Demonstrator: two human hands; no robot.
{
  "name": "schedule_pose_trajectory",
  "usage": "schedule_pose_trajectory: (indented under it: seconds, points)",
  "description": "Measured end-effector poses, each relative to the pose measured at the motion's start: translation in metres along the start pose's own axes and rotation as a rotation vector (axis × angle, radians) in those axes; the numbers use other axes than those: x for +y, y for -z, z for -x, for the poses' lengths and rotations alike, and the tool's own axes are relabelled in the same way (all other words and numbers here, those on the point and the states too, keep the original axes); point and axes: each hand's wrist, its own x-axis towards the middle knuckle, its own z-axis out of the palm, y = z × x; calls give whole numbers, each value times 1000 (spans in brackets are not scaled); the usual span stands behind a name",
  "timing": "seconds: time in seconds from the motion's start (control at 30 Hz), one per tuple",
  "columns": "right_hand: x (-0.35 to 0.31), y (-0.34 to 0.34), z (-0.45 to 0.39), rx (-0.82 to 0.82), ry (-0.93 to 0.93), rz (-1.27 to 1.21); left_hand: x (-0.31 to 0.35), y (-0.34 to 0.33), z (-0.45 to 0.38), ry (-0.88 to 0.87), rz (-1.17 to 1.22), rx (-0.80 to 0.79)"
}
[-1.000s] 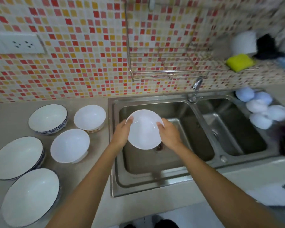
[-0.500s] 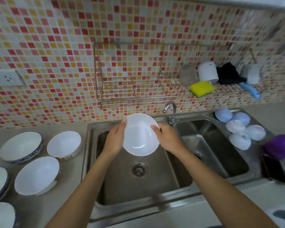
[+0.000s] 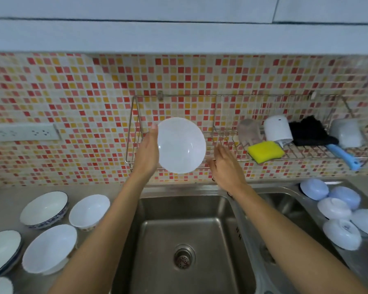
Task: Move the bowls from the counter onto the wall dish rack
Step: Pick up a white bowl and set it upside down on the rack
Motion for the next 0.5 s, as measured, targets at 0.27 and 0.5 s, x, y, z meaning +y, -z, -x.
schedule_pose_trajectory:
  seconds: [0.27, 0.5]
  points:
    - [5, -31, 3, 110, -38, 155, 1, -39, -66, -129, -371, 0]
    - [9, -40, 3, 167, -29, 175, -30, -71, -86, -472, -926, -276]
